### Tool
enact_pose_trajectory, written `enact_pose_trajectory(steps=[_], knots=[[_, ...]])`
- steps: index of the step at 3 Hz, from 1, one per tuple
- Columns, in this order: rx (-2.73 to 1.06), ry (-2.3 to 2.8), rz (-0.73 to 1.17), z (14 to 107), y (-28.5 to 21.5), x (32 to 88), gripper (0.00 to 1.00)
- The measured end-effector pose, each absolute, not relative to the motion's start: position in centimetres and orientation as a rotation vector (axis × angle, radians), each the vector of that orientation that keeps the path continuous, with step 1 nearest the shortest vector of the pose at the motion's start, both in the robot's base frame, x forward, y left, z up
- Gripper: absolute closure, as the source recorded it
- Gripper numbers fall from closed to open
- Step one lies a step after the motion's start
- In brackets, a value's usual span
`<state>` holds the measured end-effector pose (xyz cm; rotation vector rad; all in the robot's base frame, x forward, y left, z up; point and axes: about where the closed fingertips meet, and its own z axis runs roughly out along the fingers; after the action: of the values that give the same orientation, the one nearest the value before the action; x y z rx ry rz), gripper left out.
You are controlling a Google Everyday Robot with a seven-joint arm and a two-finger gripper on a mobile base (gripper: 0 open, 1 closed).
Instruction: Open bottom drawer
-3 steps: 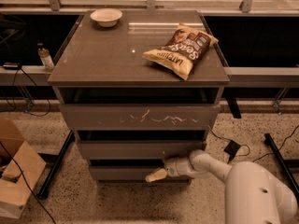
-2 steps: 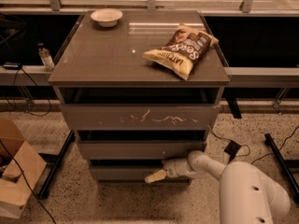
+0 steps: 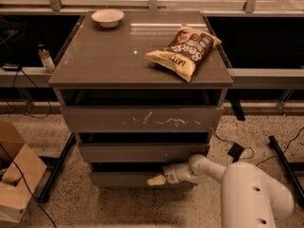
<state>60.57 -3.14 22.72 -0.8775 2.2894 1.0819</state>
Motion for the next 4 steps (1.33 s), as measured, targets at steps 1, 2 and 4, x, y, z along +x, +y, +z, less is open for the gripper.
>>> enact_pose_trajectory(steps=[1, 2, 4], knots=[[-0.878, 2.289, 1.082, 22.9, -3.2, 60.7, 0.64], [-0.950, 2.327, 1.163, 23.3, -1.4, 56.9, 0.62], [-1.042, 2.363, 1.409, 22.7, 2.5, 50.6, 0.16]])
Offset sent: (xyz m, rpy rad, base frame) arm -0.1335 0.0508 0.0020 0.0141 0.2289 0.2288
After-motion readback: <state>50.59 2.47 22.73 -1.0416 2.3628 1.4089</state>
